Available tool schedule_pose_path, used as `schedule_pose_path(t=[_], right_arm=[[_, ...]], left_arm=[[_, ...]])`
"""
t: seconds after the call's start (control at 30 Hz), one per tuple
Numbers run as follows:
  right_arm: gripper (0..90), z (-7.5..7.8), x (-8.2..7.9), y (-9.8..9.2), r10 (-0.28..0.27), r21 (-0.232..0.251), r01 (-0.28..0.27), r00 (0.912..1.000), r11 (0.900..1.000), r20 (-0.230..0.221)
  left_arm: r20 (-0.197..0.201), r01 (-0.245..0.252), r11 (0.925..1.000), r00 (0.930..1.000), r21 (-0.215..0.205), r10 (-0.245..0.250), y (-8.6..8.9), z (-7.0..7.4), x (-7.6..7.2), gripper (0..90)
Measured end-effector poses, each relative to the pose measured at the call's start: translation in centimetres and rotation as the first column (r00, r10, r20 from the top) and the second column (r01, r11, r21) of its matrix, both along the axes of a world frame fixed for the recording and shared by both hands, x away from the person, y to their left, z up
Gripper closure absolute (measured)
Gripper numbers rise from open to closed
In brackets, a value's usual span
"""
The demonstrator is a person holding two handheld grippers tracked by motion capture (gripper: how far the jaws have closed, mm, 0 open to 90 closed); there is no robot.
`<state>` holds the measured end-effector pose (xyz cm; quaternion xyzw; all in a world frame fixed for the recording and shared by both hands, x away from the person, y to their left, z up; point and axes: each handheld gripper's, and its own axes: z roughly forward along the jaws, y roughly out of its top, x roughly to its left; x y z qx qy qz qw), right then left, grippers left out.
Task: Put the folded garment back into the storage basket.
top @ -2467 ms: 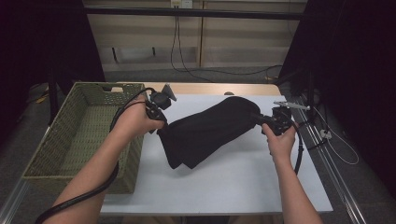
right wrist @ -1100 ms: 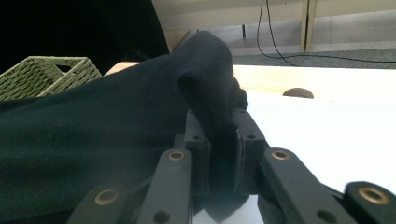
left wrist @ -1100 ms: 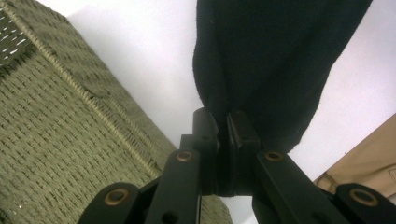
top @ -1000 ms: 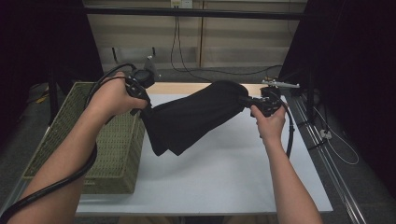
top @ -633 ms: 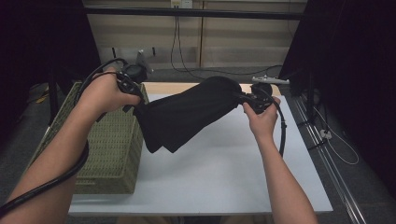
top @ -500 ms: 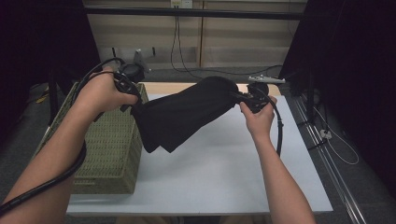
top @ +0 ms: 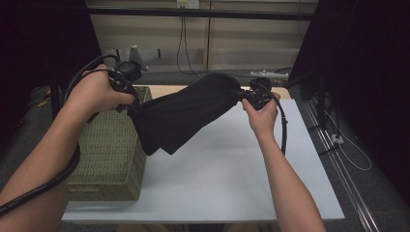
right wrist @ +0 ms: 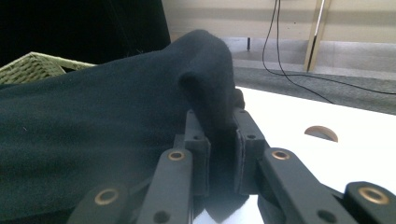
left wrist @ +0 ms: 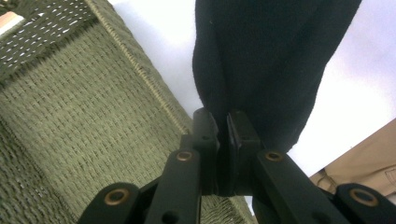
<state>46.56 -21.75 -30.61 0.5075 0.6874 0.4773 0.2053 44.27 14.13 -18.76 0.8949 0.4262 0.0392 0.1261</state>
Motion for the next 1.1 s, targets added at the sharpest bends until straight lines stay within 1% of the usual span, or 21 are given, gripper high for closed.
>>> schedule_pose_path(t=[0.37,0.43,0.53,0.57,0.67,0.83,0.87,0.93,1.03,1.1], right_arm=[[78.8,0.7,1.2,1.4,0.026,0.002,-0.026,0.9996,1.0,0.012],[78.8,0.7,1.3,1.6,0.031,0.001,-0.031,0.9995,1.0,0.009],[78.8,0.9,1.7,2.0,0.037,0.002,-0.037,0.9993,0.999,0.009],[78.7,0.9,1.8,2.1,0.041,0.009,-0.041,0.9991,0.999,0.009],[78.7,1.1,2.0,2.7,0.052,0.004,-0.052,0.9985,0.999,0.013],[78.6,1.3,2.6,3.6,0.076,0.007,-0.076,0.9971,0.997,0.007],[78.6,1.4,2.7,3.9,0.081,0.01,-0.081,0.9967,0.997,0.007],[78.6,1.6,2.9,4.3,0.09,0.003,-0.09,0.9959,0.996,0.012],[78.6,1.9,3.2,5.1,0.101,0.003,-0.101,0.9947,0.995,0.017],[78.6,2.0,3.5,5.6,0.108,0.001,-0.108,0.9941,0.994,0.013]], left_arm=[[0.01,-0.022,0.9998,0.9997,0.001,0.022,1.0,0.7,-0.4,84.0],[0.012,-0.026,0.9996,0.9996,0.004,0.026,1.1,0.8,-0.6,84.0],[0.008,-0.034,0.9994,0.9994,0.006,0.034,1.4,0.9,-0.8,84.0],[0.01,-0.038,0.9993,0.9992,0.007,0.038,1.5,0.9,-0.8,84.0],[0.009,-0.046,0.9989,0.9989,0.008,0.046,1.9,0.9,-1.0,84.0],[0.01,-0.07,0.9976,0.9975,0.006,0.07,2.9,1.2,-1.4,84.0],[0.015,-0.073,0.9973,0.9972,0.006,0.073,3.0,1.3,-1.5,84.0],[0.019,-0.079,0.9969,0.9967,0.007,0.079,3.4,1.5,-1.7,84.1],[0.022,-0.086,0.9963,0.9961,0.003,0.086,3.9,1.7,-2.0,84.0],[0.022,-0.098,0.9952,0.995,0.003,0.098,4.3,1.7,-2.2,84.0]])
